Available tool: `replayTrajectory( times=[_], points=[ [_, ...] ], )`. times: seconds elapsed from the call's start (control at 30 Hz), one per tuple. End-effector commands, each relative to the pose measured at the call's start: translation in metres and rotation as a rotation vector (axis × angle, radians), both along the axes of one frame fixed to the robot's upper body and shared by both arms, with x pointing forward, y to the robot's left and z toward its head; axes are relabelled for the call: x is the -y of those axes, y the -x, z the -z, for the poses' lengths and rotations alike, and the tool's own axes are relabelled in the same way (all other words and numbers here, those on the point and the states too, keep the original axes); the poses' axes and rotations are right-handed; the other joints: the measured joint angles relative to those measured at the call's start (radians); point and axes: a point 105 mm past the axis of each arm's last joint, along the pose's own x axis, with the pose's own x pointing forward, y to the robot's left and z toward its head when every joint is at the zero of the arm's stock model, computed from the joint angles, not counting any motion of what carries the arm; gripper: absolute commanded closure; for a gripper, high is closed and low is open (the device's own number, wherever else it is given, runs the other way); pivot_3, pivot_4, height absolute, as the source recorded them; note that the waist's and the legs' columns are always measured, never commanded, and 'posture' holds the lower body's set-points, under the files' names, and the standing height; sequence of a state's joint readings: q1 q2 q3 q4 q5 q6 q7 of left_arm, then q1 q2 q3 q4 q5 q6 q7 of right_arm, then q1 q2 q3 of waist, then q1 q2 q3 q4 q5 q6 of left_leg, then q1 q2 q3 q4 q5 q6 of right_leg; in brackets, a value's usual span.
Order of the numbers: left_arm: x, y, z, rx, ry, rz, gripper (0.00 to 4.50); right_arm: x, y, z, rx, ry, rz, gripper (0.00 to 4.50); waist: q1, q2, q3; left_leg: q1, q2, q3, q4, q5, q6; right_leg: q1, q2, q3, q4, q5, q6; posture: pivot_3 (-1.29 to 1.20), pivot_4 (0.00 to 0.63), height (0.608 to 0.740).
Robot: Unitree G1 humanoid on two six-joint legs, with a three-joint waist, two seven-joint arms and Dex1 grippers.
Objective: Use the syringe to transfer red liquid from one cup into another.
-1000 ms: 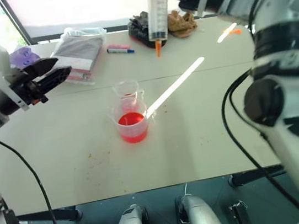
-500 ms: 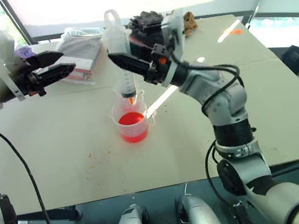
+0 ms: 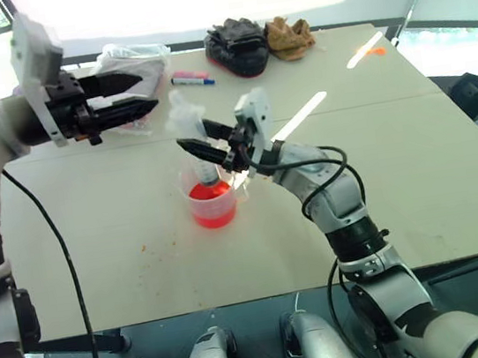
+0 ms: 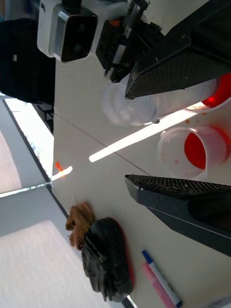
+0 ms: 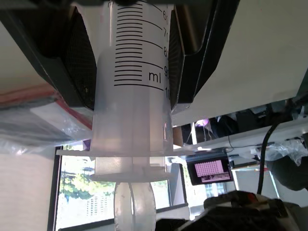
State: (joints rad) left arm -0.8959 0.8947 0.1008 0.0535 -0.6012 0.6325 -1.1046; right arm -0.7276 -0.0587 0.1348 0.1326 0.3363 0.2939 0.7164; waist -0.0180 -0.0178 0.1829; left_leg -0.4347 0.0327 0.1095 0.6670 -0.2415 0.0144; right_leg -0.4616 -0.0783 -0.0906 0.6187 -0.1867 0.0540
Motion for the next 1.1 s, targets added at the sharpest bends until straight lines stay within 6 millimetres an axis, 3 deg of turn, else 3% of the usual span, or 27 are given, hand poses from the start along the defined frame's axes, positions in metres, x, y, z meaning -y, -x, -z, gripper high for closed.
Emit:
replayTrajectory(
  times=[0.03,0.27,0.6,1.1],
  points=[
    [0.008,0.003,-0.01,0.06,0.007,0.033,1.92,0.001,0.004,-0.015,0.069,-0.034,-0.002,2.97,0.001,0.0,0.0,0.0,0.0,0.0,0.0,0.0,0.0,0.0,0.0,0.0,0.0,0.0,0.0,0.0,0.15,0.74],
    [0.015,-0.004,0.009,0.062,-0.084,0.055,1.92,0.0,0.005,-0.016,0.07,-0.041,0.0,2.97,0.001,0.0,0.0,0.0,0.0,0.0,0.0,0.0,0.0,0.0,0.0,0.0,0.0,0.0,0.0,0.0,0.15,0.74],
    [0.025,-0.023,0.006,0.105,-0.043,0.051,1.92,-0.004,0.007,-0.014,0.077,-0.036,-0.006,2.97,0.004,0.0,0.0,0.0,0.0,0.0,0.001,0.0,0.0,0.001,0.0,0.0,0.0,0.0,0.0,0.0,0.15,0.74],
    [0.046,-0.024,0.027,0.084,-0.067,0.114,1.92,-0.009,0.014,-0.006,0.097,-0.009,-0.021,2.97,0.003,0.0,0.0,0.0,0.0,0.0,0.001,0.0,0.001,0.001,0.0,0.0,0.001,0.0,0.0,0.0,0.15,0.74]
  ],
)
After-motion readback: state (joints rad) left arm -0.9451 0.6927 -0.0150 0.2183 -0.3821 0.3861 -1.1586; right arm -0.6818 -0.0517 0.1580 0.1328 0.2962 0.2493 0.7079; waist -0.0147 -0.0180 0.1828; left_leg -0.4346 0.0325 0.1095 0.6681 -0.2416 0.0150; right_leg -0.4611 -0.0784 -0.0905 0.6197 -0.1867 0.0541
